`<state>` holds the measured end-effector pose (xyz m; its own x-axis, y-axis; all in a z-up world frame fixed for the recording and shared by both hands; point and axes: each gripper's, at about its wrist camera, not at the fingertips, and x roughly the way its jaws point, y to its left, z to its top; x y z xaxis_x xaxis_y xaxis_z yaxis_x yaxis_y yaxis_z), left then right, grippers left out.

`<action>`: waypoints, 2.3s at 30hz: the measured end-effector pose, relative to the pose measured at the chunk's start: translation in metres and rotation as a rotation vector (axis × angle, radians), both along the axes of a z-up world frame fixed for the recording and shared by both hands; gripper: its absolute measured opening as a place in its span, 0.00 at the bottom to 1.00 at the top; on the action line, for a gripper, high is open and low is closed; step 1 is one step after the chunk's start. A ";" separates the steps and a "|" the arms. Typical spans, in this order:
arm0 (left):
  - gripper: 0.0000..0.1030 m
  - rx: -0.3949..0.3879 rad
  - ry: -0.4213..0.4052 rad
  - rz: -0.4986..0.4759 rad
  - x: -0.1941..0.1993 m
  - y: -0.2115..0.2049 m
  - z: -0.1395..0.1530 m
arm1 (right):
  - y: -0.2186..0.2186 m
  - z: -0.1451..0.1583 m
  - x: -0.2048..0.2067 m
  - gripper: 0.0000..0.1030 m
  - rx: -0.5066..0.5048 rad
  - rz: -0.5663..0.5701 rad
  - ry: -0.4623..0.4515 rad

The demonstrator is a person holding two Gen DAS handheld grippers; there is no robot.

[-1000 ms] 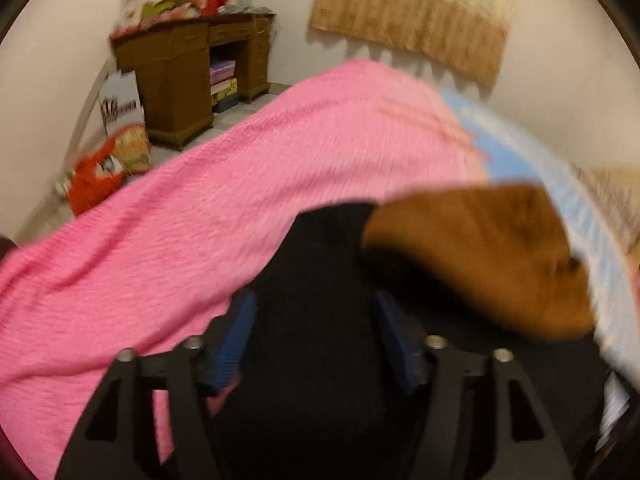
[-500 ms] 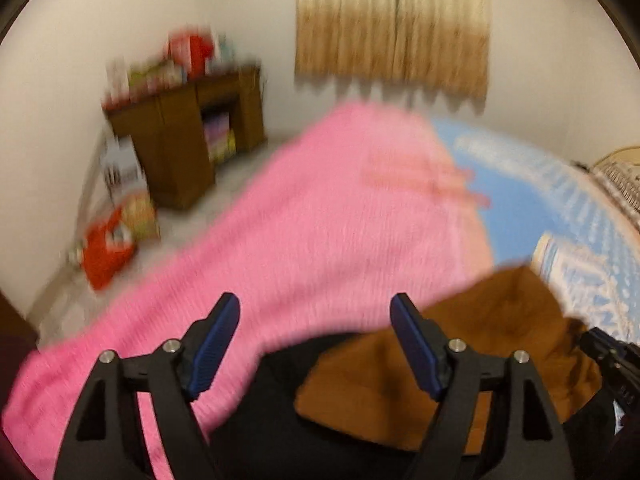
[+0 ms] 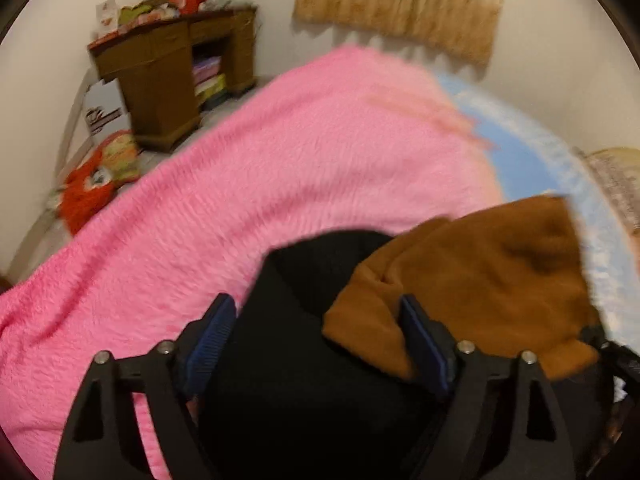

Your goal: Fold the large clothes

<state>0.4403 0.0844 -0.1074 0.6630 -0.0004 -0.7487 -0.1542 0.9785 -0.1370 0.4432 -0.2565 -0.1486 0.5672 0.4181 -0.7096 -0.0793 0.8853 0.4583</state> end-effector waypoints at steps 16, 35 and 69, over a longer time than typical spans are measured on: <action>0.96 -0.100 -0.427 -0.225 -0.295 0.123 0.079 | -0.150 0.197 -0.408 0.47 -0.005 -0.143 -0.542; 0.96 -0.177 -0.203 -0.443 -0.366 0.049 -0.003 | -0.070 0.059 -0.490 0.71 -0.004 0.043 -0.156; 0.87 0.328 -0.045 -0.524 -0.476 0.153 0.084 | -0.051 -0.042 -0.441 0.56 0.168 0.084 0.113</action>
<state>-0.0359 0.2377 -0.0233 0.6677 -0.1090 -0.7364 0.3570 0.9149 0.1883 0.0024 -0.3077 -0.1910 0.4462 0.5785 -0.6828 -0.0893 0.7880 0.6092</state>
